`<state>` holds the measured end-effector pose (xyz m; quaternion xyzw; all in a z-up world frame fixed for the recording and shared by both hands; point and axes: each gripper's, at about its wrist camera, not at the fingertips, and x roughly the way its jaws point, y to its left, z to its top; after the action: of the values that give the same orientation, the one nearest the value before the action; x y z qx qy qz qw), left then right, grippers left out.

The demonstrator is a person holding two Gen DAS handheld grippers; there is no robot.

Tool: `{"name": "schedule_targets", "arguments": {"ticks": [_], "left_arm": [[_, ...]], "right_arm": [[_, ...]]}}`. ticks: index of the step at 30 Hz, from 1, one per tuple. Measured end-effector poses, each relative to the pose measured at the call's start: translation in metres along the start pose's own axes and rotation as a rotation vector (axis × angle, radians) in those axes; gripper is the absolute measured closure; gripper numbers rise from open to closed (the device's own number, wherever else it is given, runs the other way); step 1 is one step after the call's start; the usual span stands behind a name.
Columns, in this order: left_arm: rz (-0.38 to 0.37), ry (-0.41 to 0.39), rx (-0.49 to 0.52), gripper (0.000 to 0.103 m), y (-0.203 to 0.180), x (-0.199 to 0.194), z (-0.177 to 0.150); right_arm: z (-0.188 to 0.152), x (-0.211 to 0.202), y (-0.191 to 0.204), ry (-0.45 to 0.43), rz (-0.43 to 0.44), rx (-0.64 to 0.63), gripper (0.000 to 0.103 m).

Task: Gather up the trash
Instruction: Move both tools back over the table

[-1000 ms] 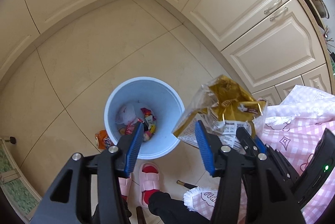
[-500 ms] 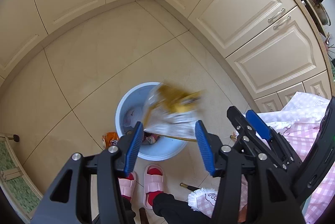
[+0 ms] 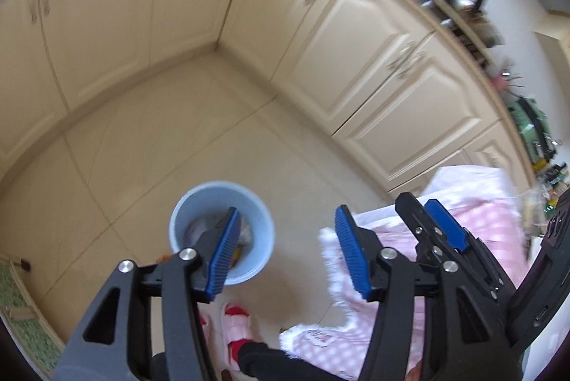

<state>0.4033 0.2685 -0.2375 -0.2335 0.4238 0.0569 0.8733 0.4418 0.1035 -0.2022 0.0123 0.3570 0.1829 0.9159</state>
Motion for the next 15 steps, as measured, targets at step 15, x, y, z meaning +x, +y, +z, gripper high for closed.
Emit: {"name": "schedule_targets", "arguments": {"ticks": [15], "left_arm": [[-0.284, -0.049, 0.363, 0.037, -0.259, -0.054, -0.047]], "right_arm": [[-0.003, -0.207, -0.195, -0.276, -0.264, 0.179, 0.047]]}}
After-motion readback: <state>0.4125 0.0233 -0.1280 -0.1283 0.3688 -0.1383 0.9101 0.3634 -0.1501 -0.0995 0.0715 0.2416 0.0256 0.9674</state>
